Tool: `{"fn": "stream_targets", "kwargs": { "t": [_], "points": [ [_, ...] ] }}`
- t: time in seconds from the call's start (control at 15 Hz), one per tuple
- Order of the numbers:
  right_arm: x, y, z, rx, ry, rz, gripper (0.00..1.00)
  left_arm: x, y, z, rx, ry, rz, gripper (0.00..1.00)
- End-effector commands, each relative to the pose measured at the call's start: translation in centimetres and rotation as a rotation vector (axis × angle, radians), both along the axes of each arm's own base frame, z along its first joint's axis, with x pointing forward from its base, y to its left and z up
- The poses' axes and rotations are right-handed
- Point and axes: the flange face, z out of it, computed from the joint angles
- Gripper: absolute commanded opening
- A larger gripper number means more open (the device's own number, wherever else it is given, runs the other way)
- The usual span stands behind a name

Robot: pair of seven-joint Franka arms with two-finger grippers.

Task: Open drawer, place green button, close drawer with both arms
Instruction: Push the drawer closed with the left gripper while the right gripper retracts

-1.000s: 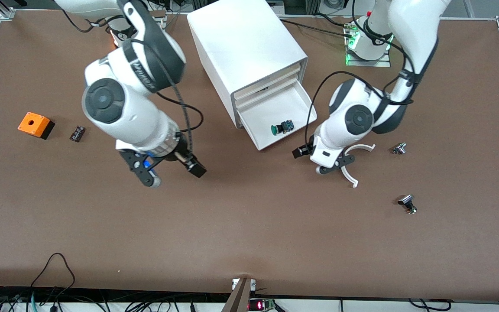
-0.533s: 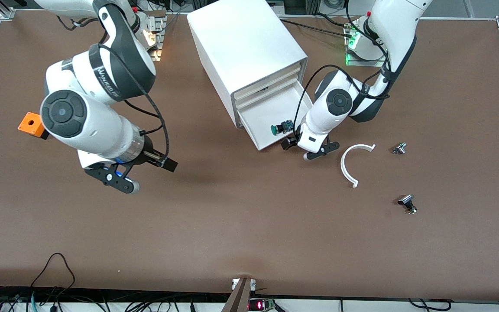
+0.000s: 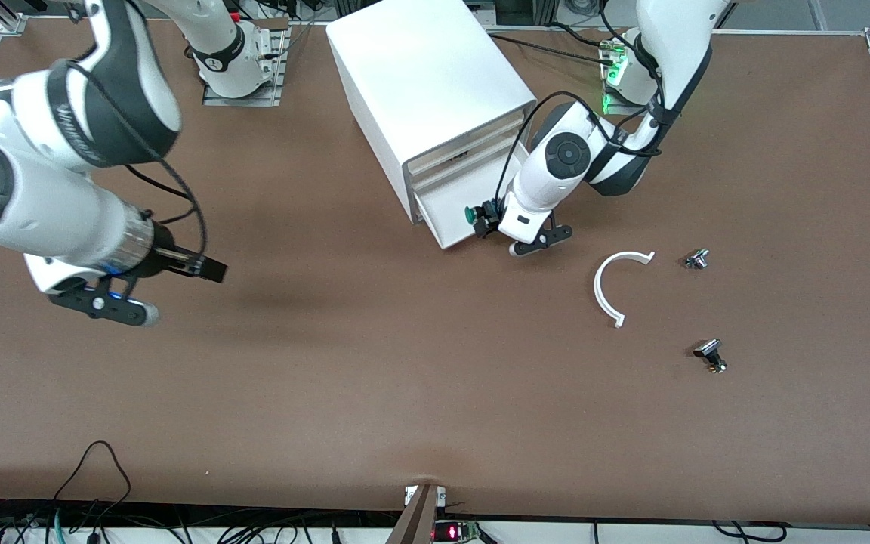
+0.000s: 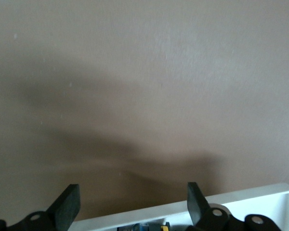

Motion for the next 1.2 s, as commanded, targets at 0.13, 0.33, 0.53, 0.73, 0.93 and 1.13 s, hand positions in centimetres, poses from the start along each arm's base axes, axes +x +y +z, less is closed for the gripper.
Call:
{"fn": "stream_targets", "kwargs": {
  "t": [0.13, 0.33, 0.53, 0.73, 0.93, 1.13],
  "points": [
    [-4.5, -5.9, 2.7, 0.016, -0.037, 0.119, 1.0, -2.7, -1.5, 0.6, 0.037, 0.032, -0.004, 0.98],
    [-8.0, -8.2, 4.0, 0.012, -0.08, 0.145, 1.0, -3.9, -2.8, 0.4, 0.037, 0.042, -0.013, 0.98],
    [-10.7, -8.9, 5.4, -0.012, -0.099, 0.155, 1.0, -5.2, -4.3, 0.9, 0.031, 0.054, 0.011, 0.98],
    [-12.6, -9.1, 6.3, -0.014, -0.115, 0.153, 1.0, -6.4, -5.2, 0.9, 0.042, 0.079, 0.029, 0.99],
    [-12.7, -9.4, 6.4, -0.015, -0.116, 0.153, 1.0, -7.3, -6.0, 1.0, 0.044, 0.092, 0.008, 0.99],
    [-11.5, -9.8, 6.0, -0.022, -0.131, 0.163, 1.0, -8.2, -6.8, 1.2, 0.036, 0.099, -0.001, 0.99]
  ]
}}
